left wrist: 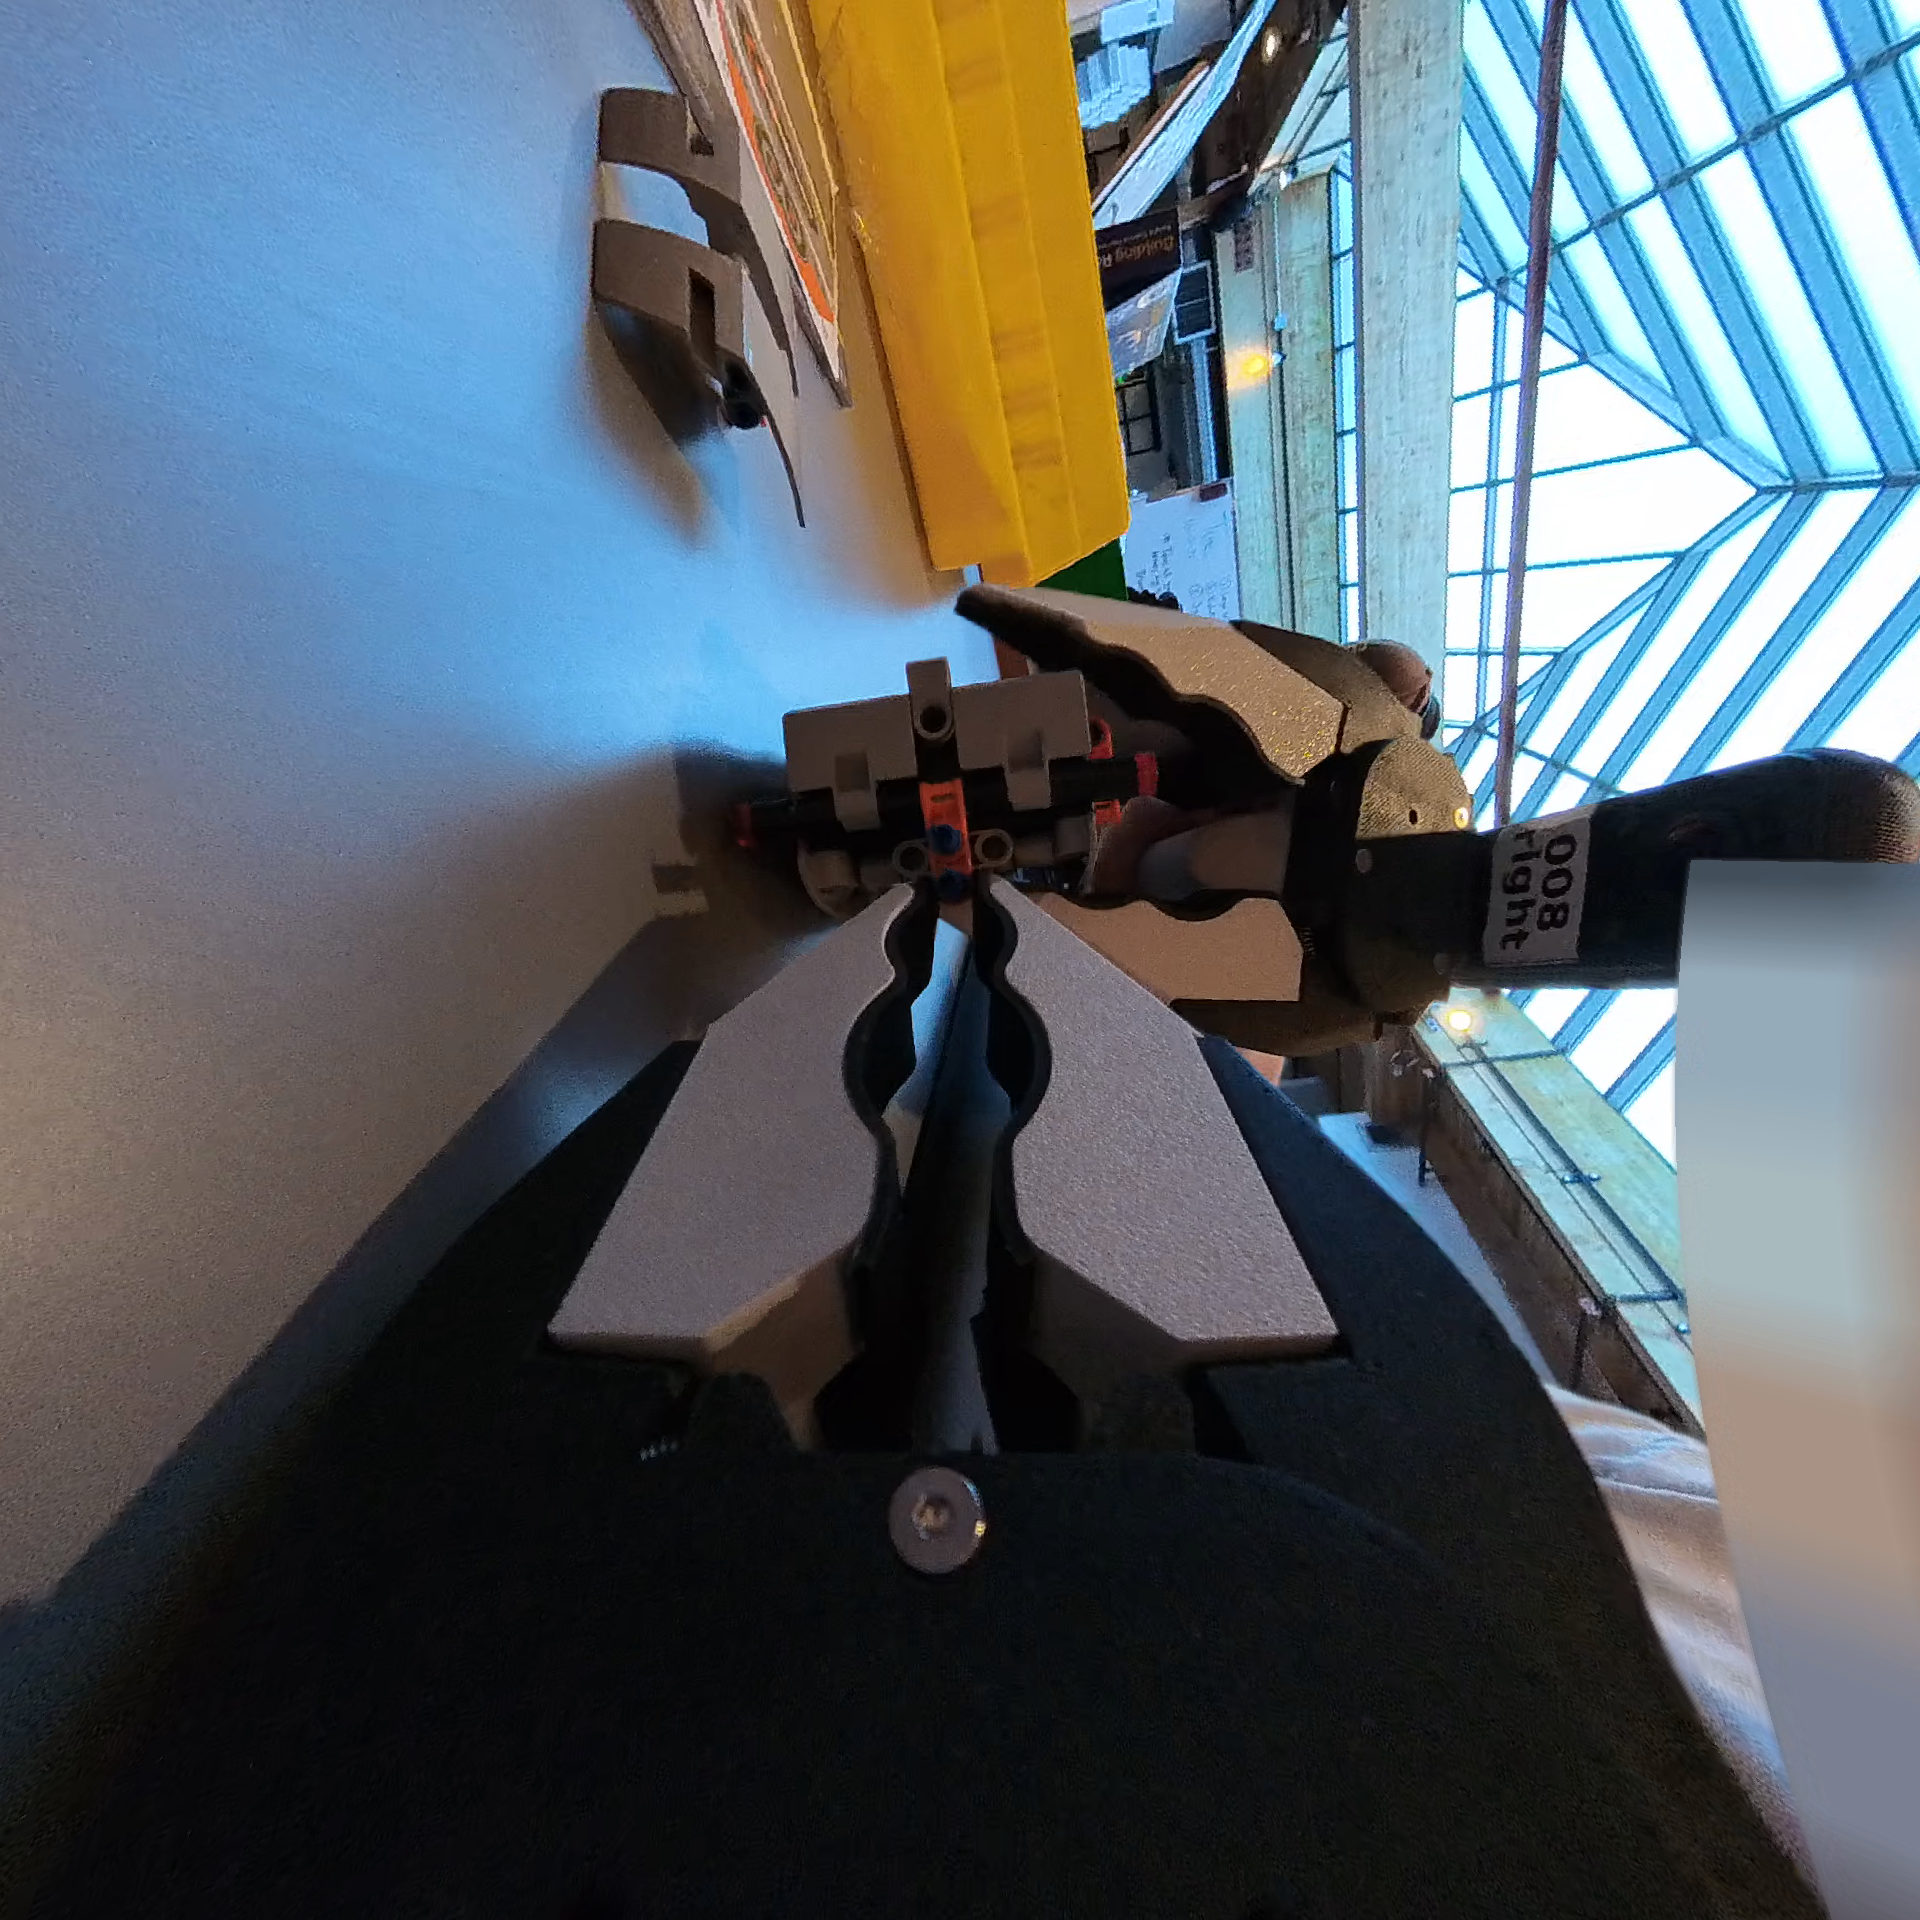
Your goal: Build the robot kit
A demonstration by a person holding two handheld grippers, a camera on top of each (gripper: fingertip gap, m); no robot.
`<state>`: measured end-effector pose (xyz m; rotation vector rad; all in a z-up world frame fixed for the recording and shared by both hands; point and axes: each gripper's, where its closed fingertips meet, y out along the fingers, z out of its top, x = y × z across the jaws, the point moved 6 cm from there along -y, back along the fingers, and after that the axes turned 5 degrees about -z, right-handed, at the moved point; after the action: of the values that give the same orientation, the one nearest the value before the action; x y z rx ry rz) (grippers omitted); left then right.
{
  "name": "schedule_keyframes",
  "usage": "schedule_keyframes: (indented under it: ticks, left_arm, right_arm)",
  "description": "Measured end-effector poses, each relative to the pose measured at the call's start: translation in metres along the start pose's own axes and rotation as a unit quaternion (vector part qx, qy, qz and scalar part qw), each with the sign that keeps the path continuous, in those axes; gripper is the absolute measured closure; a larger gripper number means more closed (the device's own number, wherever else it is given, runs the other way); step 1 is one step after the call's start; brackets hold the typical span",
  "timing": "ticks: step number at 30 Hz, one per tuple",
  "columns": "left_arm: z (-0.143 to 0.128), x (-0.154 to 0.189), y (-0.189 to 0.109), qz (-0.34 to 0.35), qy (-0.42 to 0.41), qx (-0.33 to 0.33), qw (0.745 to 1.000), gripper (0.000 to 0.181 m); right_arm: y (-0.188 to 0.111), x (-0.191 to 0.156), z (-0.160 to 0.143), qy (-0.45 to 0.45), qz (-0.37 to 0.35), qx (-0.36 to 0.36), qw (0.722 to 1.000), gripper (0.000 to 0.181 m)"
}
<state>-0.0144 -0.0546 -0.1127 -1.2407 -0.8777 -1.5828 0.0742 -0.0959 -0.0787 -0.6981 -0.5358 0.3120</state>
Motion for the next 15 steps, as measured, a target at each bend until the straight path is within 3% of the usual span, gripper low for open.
schedule_keyframes:
  ticks: [15]
  left_arm:
    - [-0.0019,-0.0031,-0.0059,-0.021,-0.022,-0.004,1.0,0.176]
  right_arm:
    - [0.0006,-0.0074,0.0015,0.001,0.001,0.009,1.0,0.13]
